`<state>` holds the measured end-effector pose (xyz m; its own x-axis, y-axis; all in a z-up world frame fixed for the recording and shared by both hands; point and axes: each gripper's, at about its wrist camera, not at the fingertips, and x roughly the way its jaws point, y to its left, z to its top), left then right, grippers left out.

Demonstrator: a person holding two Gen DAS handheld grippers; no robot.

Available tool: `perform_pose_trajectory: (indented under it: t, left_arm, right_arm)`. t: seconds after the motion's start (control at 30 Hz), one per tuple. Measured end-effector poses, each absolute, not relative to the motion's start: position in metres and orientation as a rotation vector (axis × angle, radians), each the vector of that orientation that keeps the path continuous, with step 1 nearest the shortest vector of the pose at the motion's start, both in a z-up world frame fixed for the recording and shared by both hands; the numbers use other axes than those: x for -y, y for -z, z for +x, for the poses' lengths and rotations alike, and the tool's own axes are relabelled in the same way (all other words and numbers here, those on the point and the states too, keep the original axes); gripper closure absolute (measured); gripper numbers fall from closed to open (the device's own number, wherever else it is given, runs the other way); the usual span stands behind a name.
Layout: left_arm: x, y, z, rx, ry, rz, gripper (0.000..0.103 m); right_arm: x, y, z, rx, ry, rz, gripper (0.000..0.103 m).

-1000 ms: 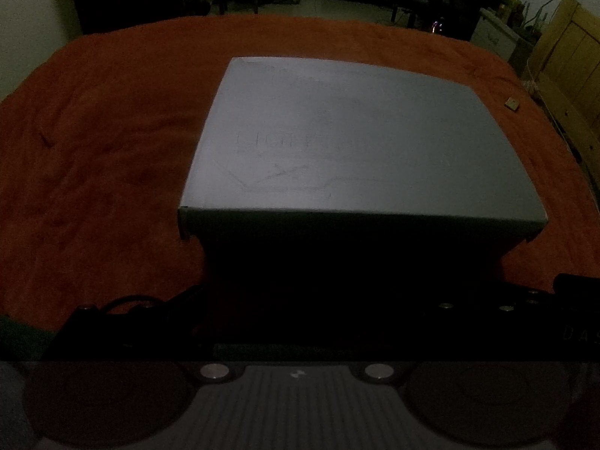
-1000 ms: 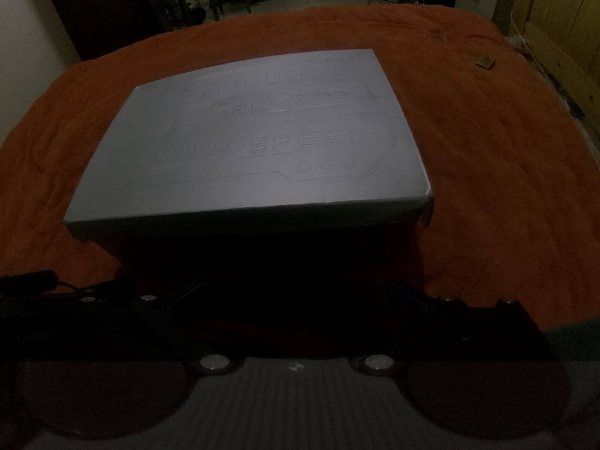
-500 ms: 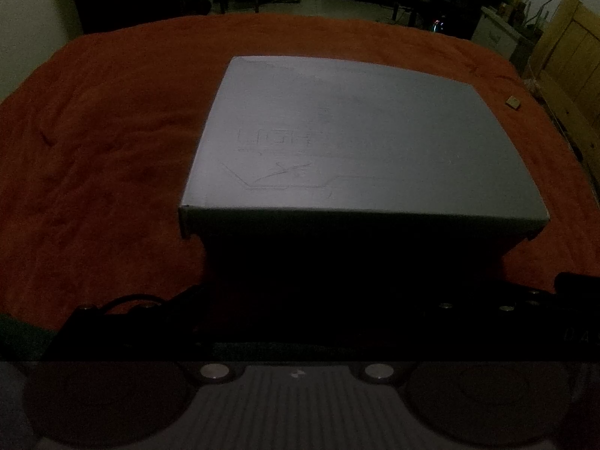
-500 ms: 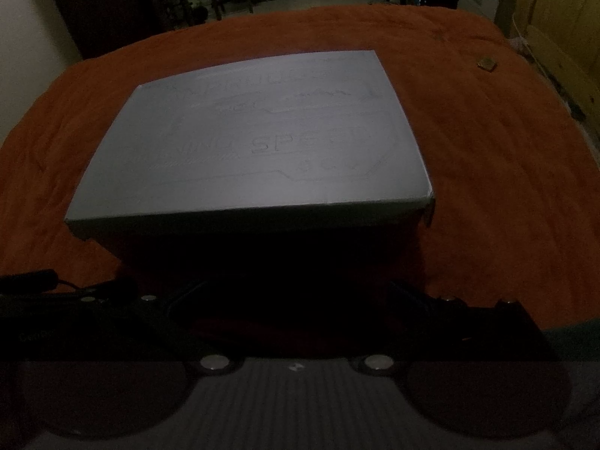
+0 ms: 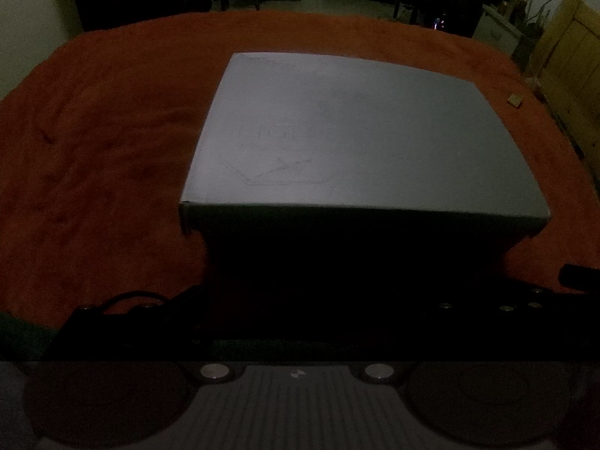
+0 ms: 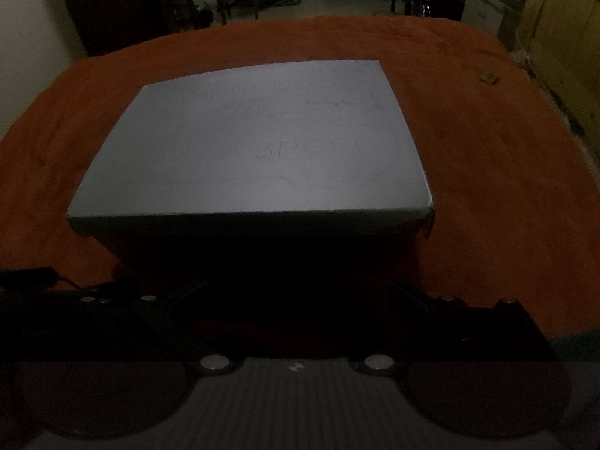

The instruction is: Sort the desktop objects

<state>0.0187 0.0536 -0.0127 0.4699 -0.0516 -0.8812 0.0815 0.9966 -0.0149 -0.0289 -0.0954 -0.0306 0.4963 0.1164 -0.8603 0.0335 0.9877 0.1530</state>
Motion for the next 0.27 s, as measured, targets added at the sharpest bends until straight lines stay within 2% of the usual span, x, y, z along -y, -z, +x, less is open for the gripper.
perform_pose_trajectory:
  t: [0.27]
  left_arm:
    - [-0.0541,0.0132,0.0172,-1.08,0.084,0.036,0.001]
  right_arm:
    - [0.0963,0.0298,-0.0269,-1.052,-0.053,0.16,0.0]
